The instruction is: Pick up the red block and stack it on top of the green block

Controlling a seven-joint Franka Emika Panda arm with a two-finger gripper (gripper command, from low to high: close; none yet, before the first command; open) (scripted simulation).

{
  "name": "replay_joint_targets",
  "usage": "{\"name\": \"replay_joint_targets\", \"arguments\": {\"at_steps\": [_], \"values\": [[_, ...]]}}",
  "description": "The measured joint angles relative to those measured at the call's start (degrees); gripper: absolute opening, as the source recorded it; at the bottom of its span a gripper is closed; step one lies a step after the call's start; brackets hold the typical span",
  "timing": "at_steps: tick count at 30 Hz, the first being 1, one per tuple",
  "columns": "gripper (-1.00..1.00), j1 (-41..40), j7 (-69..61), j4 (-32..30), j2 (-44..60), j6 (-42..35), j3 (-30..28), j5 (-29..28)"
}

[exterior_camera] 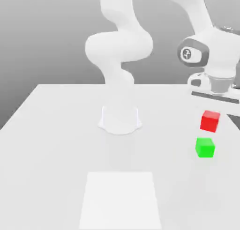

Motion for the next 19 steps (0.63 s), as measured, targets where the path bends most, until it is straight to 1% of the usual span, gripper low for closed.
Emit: {"name": "replay_joint_targets", "arguments": {"at_steps": [5,9,14,19], "values": [[-1.00,-2.4,3.1,0.0,3.5,3.4,1.4,-4.5],[-1.00,-4.3,6.5,0.0,6.6,6.0,2.1,-9.5],[-1.00,-6.3,12.3,0.1,10.7,9.0,1.7,-17.7],[-1.00,-5.2,18.9,0.3,14.9,11.5,-1.7,-26.9]]}}
